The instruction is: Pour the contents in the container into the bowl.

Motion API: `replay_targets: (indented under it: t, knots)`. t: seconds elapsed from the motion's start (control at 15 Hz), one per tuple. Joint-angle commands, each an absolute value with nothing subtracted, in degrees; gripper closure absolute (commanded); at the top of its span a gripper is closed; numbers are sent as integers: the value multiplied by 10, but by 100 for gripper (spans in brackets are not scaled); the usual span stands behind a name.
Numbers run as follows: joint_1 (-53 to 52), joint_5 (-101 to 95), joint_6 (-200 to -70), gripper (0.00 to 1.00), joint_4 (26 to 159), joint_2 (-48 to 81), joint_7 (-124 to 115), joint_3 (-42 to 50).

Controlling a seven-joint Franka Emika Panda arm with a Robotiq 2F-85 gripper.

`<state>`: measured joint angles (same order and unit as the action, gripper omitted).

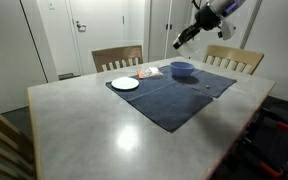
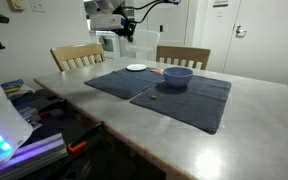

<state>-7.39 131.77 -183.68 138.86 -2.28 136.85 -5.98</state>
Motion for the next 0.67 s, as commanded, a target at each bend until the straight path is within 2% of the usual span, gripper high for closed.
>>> replay_targets:
  t: [0.0,0.07,0.13,0.2,0.6]
  knots:
    - [-98,1316,-1929,98,1343,24,1371,-91]
    - [-104,1311,-1940,98,1336,34,1365,-96]
    - [-115,1217,-1940,98,1350,42,1255,-109]
    - [-115,1278,-1948,98,1326,60,1330,-103]
    - [-134,1250,-1942,98,1293,153,1275,-88]
